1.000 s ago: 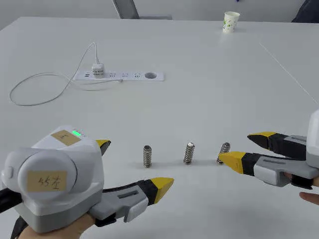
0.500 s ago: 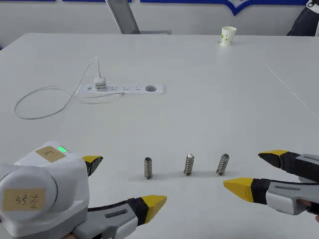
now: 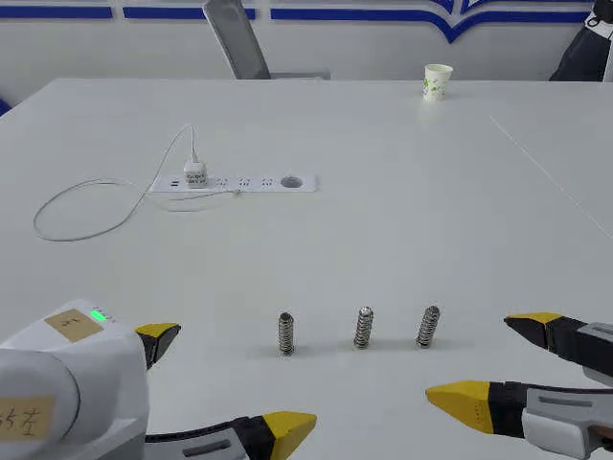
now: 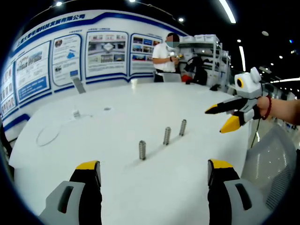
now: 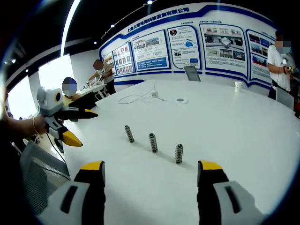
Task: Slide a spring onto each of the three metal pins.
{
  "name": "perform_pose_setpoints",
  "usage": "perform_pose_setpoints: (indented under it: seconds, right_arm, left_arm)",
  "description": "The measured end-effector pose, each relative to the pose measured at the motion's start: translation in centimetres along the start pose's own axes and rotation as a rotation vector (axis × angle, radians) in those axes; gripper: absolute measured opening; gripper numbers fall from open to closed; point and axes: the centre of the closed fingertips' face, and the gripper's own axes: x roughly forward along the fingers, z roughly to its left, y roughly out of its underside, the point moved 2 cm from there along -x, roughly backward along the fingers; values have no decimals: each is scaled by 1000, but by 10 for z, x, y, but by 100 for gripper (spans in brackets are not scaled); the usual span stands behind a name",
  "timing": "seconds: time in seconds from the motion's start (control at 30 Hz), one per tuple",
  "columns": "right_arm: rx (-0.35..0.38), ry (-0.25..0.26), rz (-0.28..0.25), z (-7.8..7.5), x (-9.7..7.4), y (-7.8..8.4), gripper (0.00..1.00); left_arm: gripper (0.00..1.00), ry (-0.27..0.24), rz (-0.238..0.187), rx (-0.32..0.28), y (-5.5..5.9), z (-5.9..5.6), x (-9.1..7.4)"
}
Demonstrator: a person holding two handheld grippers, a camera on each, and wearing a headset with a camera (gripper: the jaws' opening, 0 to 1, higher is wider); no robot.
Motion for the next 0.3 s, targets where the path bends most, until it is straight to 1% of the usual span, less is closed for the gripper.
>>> perform_pose_setpoints:
  seconds: [0.07,0.13,0.2,0.3]
  right_arm:
    - [-2,-1,2,2,0,1,83]
    - [-8,0,6,3,-1,3,84]
    - [-9,2,6,4,-2,4,85]
    - [1,6,2,4,-3,4,87]
  left_arm:
    - [97,1,-3,5,0,0,-1]
    - [98,4,-14,-3,-1,-1,-2]
    - [99,0,-4,-4,0,0,-2]
    - [100,-5,-8,-7,0,0,-3]
